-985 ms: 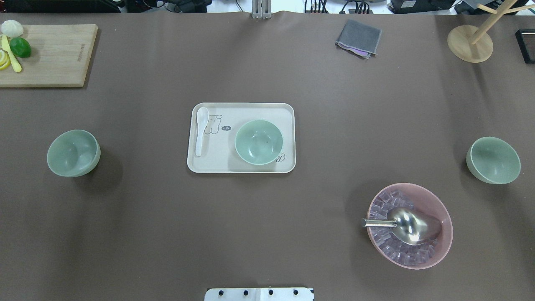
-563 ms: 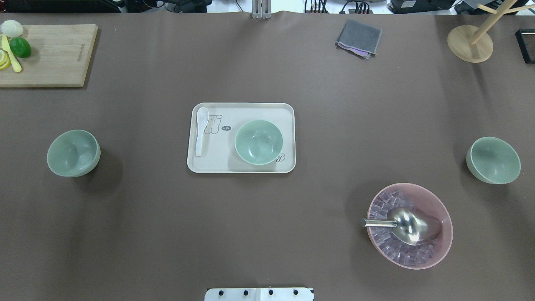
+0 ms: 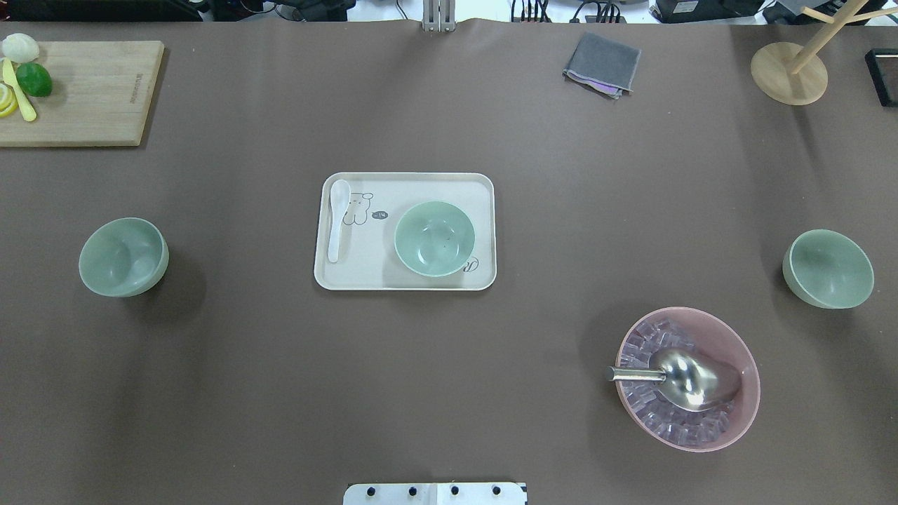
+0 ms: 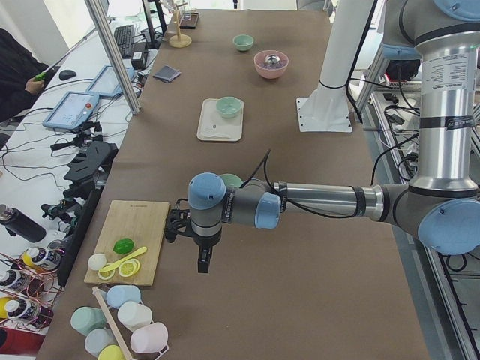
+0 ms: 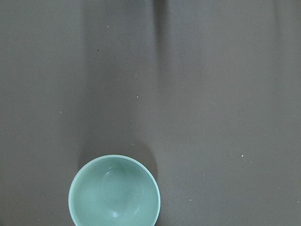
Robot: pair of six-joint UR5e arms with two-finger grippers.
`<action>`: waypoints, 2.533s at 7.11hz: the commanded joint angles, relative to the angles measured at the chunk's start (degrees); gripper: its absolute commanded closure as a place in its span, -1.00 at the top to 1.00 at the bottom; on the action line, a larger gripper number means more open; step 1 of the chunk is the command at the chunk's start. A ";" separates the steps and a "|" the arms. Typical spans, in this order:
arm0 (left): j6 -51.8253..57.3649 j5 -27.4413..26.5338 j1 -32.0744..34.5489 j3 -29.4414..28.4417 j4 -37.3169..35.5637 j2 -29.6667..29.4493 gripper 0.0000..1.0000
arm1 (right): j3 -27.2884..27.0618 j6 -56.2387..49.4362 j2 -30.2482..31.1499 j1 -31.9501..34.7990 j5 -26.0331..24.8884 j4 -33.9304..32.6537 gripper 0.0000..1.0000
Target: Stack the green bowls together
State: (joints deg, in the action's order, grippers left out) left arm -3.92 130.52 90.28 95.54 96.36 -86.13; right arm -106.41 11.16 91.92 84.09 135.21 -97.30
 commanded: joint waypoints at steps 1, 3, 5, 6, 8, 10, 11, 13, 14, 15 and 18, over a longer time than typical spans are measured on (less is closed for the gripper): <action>-0.03 0.00 -0.01 0.00 -0.03 -0.17 0.95 | -0.03 0.01 0.01 0.02 -0.03 0.01 1.00; -0.03 0.09 -0.01 0.00 -0.03 -0.53 0.95 | 0.06 0.01 0.01 -0.07 -0.30 0.01 1.00; -0.12 0.09 -0.01 -0.26 -0.12 -0.79 0.95 | 0.06 0.01 -0.08 -0.07 -0.30 0.09 1.00; -0.12 0.09 -0.01 -0.18 -0.03 -0.70 0.95 | 0.06 0.01 -0.16 -0.07 0.14 0.01 1.00; -0.03 0.09 -0.01 -0.35 -0.03 -0.70 0.95 | 0.14 0.09 -0.34 -0.24 0.06 0.10 1.00; -0.12 0.09 -0.01 -0.18 -0.03 -0.70 0.95 | 0.41 0.27 -0.51 -0.86 -0.30 0.01 1.00; -0.12 0.09 -0.01 -0.17 -0.03 -0.70 0.95 | 0.41 0.27 -0.60 -0.86 -0.30 0.09 1.00; -0.12 0.17 -0.01 -0.18 -0.03 -0.88 0.95 | 0.32 0.53 -0.60 -0.86 0.05 0.01 1.00; -0.12 0.18 -0.01 0.00 -0.03 -0.88 0.95 | 0.32 1.49 -0.60 -0.86 0.05 0.09 1.00; -0.12 0.09 -0.10 0.00 0.05 -0.79 0.95 | 0.32 1.59 -0.52 -0.86 0.05 0.10 1.00; -0.12 -0.08 -3.41 0.88 -0.03 -3.77 0.95 | 0.23 1.68 -0.60 -1.12 0.14 0.10 1.00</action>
State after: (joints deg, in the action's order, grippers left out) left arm -4.08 130.69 89.34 96.14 96.32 -88.39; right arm -106.11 12.81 91.35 83.09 135.34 -97.21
